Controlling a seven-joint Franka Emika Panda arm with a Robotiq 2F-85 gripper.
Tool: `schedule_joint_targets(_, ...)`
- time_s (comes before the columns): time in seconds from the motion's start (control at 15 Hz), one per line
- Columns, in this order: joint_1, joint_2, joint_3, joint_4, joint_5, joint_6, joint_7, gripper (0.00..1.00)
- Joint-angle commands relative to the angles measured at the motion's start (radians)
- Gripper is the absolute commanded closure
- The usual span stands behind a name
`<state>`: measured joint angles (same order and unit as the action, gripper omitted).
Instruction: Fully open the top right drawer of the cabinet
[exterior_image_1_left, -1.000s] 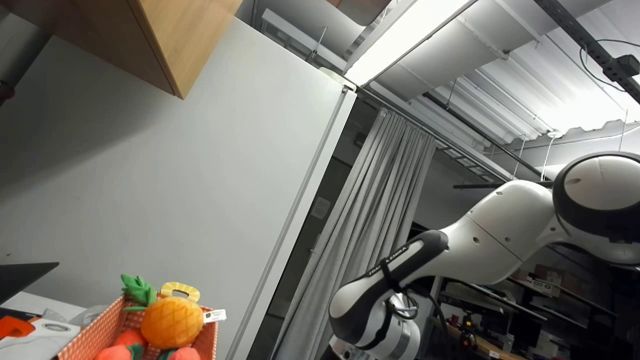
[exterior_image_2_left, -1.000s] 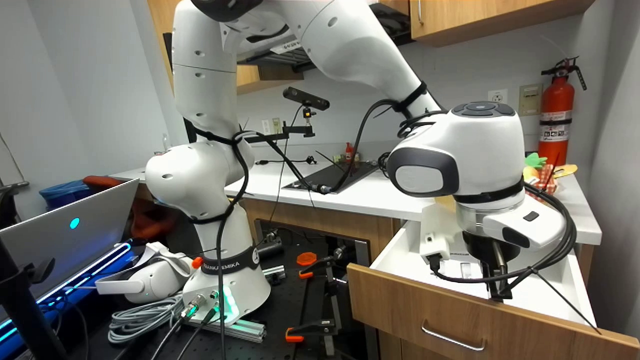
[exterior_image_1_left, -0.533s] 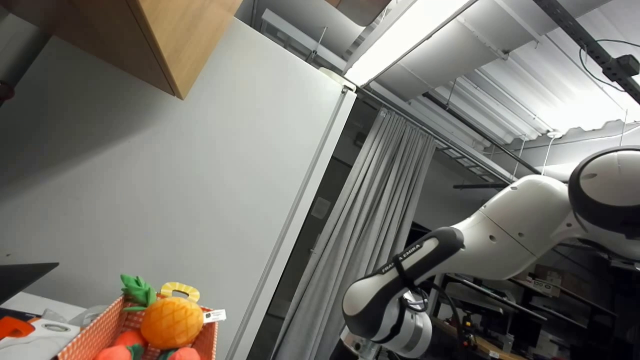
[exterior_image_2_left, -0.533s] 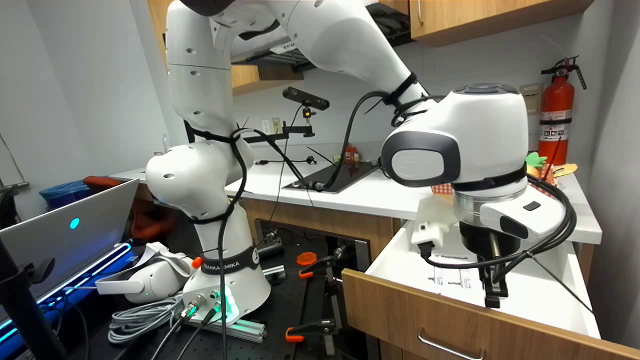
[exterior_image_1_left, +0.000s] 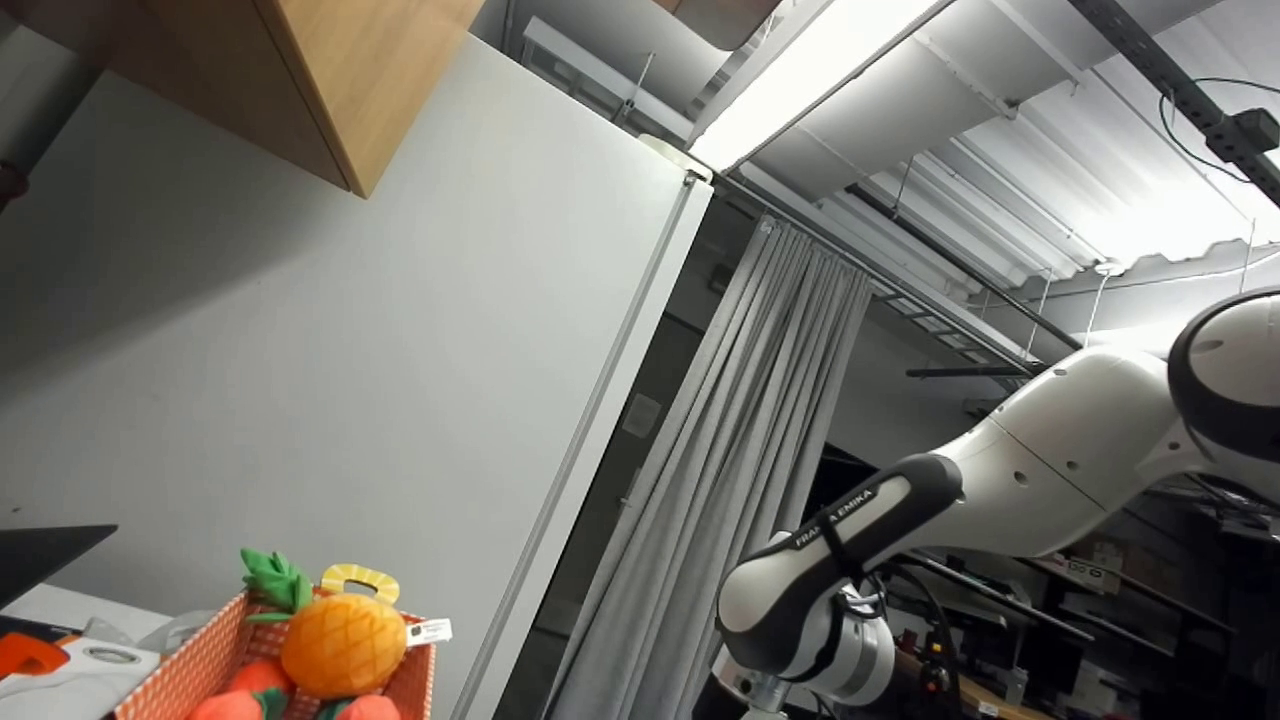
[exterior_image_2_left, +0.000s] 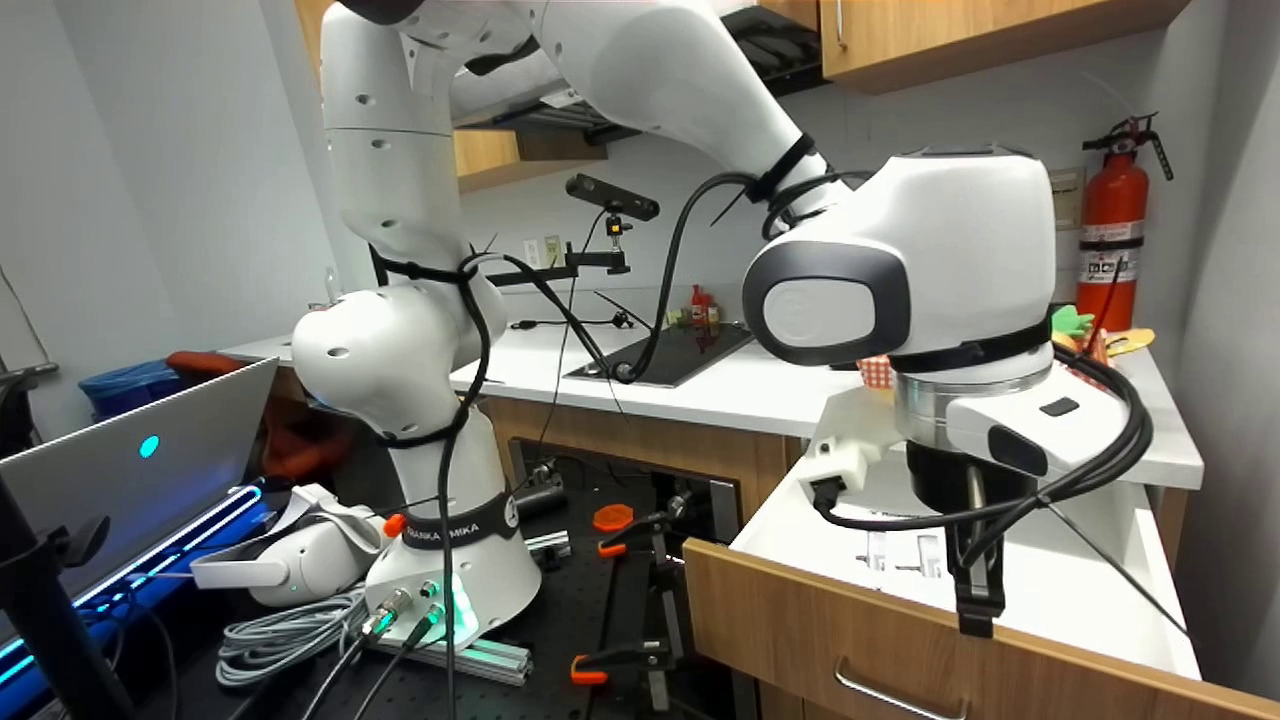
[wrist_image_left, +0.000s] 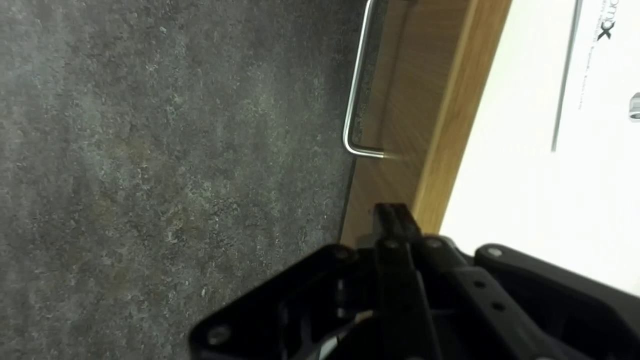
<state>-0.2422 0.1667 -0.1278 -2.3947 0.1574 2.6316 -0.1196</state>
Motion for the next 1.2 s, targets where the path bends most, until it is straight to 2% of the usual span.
schedule_joint_targets(0.0,0.028,-0.1,-0.012,-0.046,-0.032,-0.012,0.026,1.0)
schedule_joint_targets(0.6,0.098,-0.351,0.005,-0.082,0.02,-0.042,-0.033,1.0)
schedule_joint_targets(1.13,0.192,-0.46,-0.002,-0.097,0.069,-0.069,-0.059,1.0)
